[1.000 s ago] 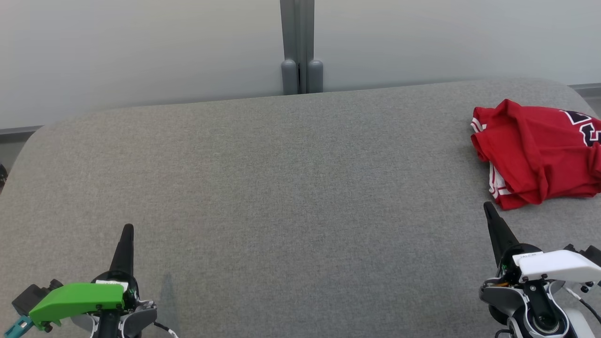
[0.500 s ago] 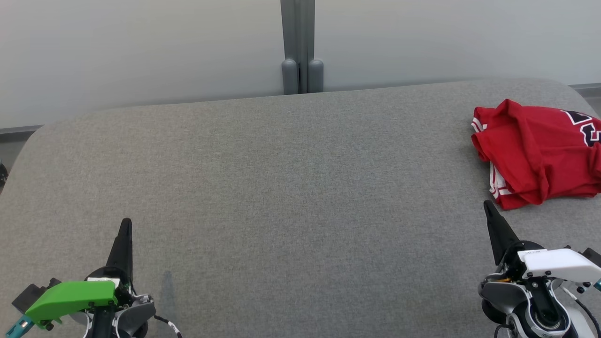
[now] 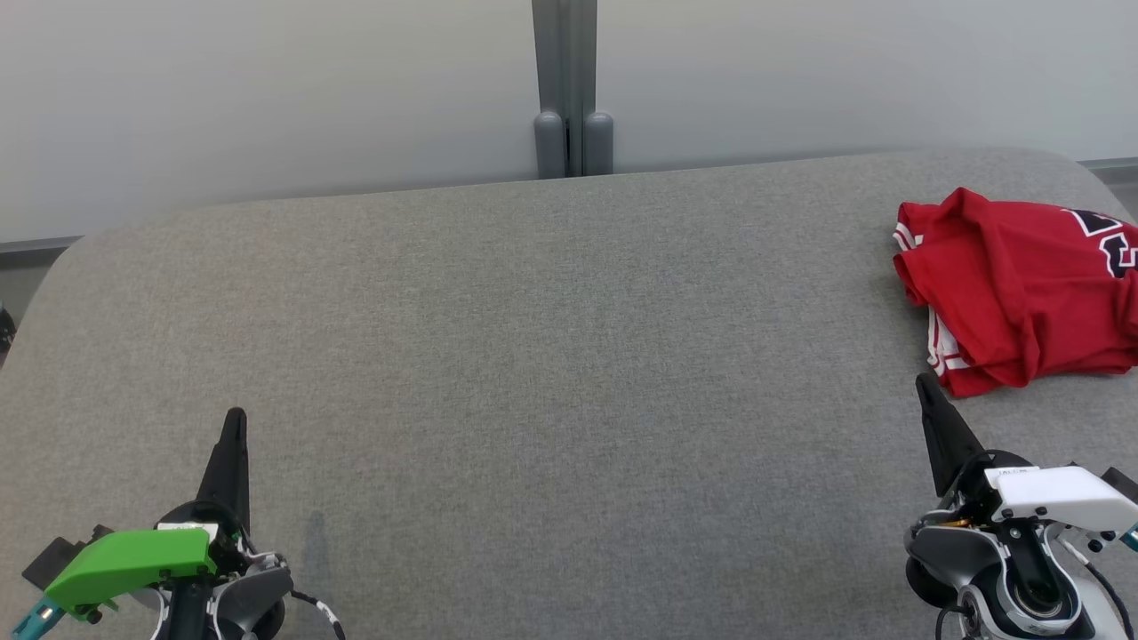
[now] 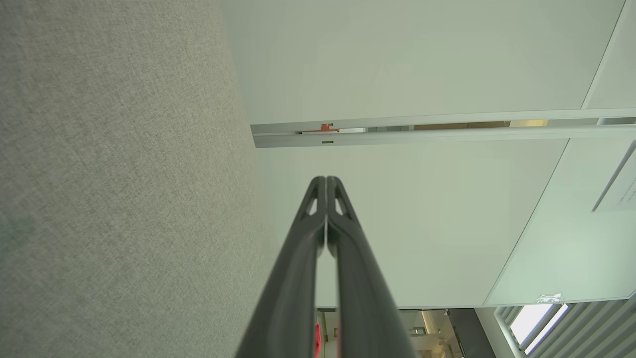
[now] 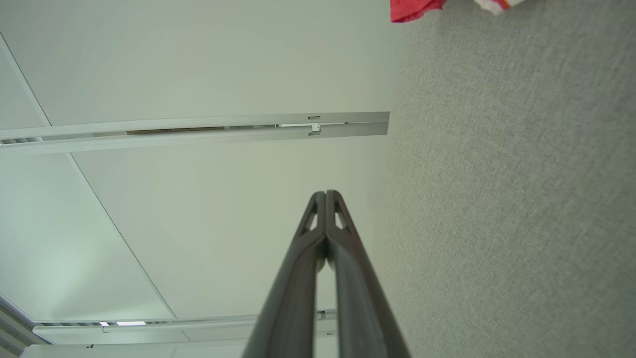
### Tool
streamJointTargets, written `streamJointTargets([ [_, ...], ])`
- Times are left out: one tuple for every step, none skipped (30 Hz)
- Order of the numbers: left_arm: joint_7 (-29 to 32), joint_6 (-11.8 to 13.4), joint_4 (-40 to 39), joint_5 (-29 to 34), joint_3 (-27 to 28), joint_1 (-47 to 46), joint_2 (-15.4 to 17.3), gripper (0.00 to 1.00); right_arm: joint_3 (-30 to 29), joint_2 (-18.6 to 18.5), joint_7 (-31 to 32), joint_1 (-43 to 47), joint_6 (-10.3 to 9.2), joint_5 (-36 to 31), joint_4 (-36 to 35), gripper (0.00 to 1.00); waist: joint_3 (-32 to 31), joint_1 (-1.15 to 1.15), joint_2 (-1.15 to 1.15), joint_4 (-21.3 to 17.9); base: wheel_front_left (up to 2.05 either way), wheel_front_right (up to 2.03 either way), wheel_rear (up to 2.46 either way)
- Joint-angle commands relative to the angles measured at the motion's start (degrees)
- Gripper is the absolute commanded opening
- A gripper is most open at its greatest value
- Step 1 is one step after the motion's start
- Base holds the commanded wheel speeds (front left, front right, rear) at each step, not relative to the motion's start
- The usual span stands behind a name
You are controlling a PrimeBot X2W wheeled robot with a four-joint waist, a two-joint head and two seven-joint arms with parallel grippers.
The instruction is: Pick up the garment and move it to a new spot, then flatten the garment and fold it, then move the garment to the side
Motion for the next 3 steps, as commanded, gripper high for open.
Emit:
streamJointTargets([
  [0.2, -0.3, 0.0, -0.1, 0.2, -0.7, 0.0, 0.0, -0.1, 0.1, 0.4, -0.4, 0.03, 0.0, 0.1, 0.0, 0.0, 0.0, 0.0, 0.0, 0.0, 0.0, 0.0],
  [0.2, -0.3, 0.0, -0.1, 0.2, -0.7, 0.0, 0.0, -0.2, 0.1, 0.4, -0.4, 0.02, 0.0, 0.1, 0.0, 0.0, 0.0, 0.0, 0.0, 0.0, 0.0, 0.0],
  [0.2, -0.3, 0.0, -0.1, 0.2, -0.7, 0.0, 0.0, -0.2, 0.1, 0.4, -0.4, 0.02, -0.1, 0.1, 0.0, 0.0, 0.0, 0.0, 0.0, 0.0, 0.0, 0.0],
])
